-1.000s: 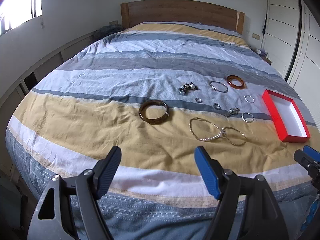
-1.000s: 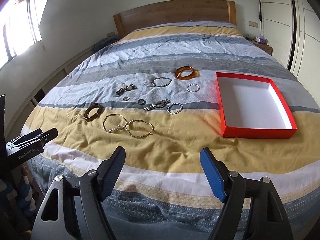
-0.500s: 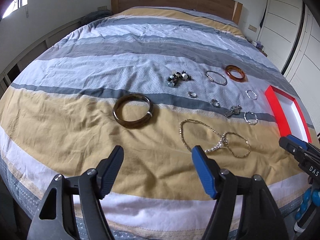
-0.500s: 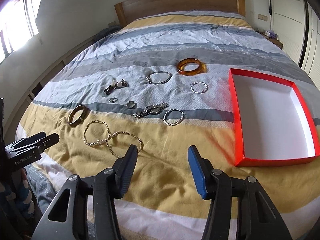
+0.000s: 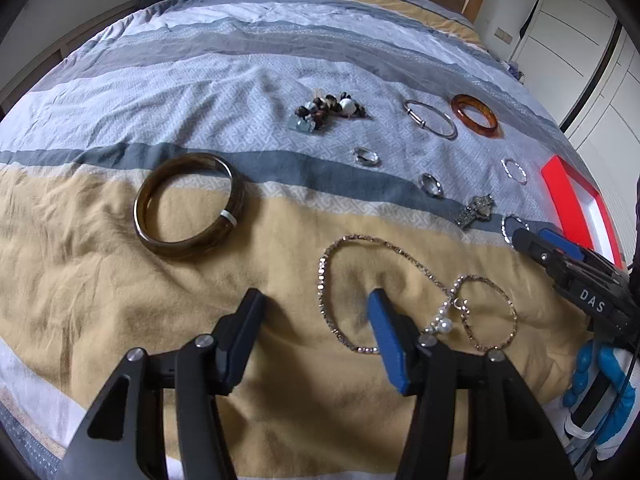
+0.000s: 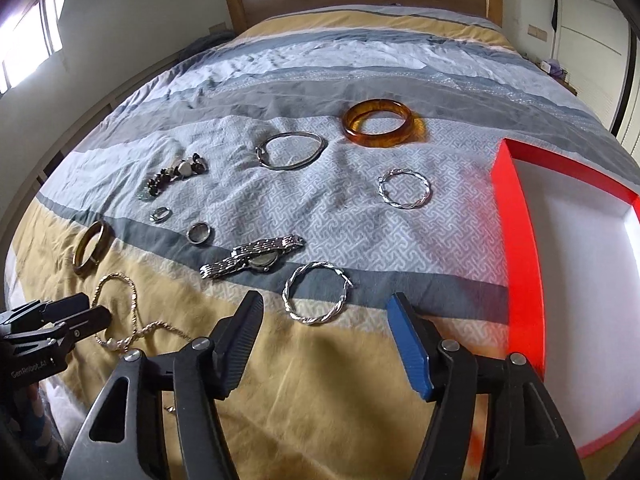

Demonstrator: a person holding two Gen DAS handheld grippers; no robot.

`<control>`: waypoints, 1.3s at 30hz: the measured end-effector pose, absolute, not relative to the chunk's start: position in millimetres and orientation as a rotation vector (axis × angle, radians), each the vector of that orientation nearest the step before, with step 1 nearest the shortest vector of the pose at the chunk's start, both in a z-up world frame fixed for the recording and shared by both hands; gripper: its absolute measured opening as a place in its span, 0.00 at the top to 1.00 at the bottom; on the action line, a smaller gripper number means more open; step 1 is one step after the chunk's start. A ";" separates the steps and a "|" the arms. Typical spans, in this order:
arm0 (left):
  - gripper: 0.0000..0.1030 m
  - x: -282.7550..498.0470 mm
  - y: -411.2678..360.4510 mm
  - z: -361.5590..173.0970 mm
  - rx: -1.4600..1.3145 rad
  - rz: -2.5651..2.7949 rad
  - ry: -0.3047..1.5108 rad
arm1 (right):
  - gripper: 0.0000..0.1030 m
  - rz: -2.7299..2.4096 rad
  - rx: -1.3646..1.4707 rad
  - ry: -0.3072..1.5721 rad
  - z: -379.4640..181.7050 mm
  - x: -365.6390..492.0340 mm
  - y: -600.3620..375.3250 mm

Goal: Organize jewelry
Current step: 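Grasp the twisted silver bangle with the right tool while the left grasps the chain necklace, then carry bangle and necklace into the red box and open both tools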

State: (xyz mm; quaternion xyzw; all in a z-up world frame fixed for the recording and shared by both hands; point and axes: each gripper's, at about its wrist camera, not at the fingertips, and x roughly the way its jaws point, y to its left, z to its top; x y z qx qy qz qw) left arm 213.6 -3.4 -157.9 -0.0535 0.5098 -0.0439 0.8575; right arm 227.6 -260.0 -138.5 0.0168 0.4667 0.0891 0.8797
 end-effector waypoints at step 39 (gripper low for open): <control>0.98 187.6 -153.8 36.2 -0.021 -0.434 0.784 | 0.64 0.062 0.129 0.771 -14.5 133.6 -388.5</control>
